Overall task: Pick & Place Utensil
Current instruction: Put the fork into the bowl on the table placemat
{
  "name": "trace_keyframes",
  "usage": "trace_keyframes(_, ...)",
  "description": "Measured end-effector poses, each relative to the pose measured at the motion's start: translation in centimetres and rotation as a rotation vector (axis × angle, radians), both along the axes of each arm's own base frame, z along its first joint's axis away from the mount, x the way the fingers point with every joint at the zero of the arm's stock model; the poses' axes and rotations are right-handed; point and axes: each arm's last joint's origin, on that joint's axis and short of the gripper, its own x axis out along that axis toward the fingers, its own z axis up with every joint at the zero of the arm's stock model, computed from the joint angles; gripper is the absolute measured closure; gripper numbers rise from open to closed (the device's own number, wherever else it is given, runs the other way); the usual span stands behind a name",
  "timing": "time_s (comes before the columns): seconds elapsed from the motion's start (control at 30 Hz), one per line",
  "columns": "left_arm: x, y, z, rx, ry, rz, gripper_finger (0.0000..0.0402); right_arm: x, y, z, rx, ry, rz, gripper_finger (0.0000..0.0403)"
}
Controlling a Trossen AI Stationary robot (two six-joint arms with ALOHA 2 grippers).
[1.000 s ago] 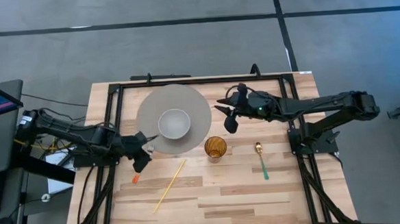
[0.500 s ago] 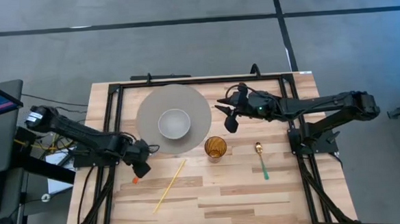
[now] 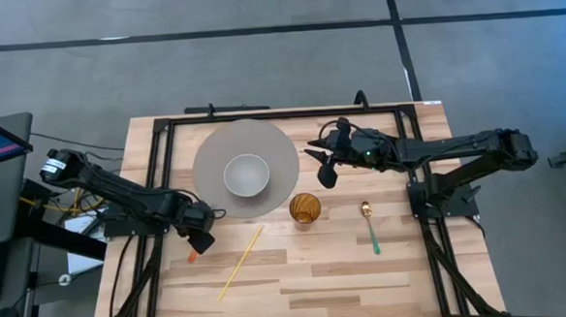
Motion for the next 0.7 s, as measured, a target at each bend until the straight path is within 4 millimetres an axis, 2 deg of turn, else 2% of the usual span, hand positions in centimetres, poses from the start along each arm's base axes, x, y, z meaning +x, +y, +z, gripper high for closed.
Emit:
trace_keyframes(0.3,-0.1,0.0,0.5,-0.018,-0.033,0.028,0.0289,0.0,0.0,0.0,0.0,0.0,0.0,0.0301)
trace_keyframes(0.7,0.3,-1.2,-0.7,-0.011,0.028,0.025,0.0289,0.0,0.0,0.0,0.0,0.0,0.0,0.0301)
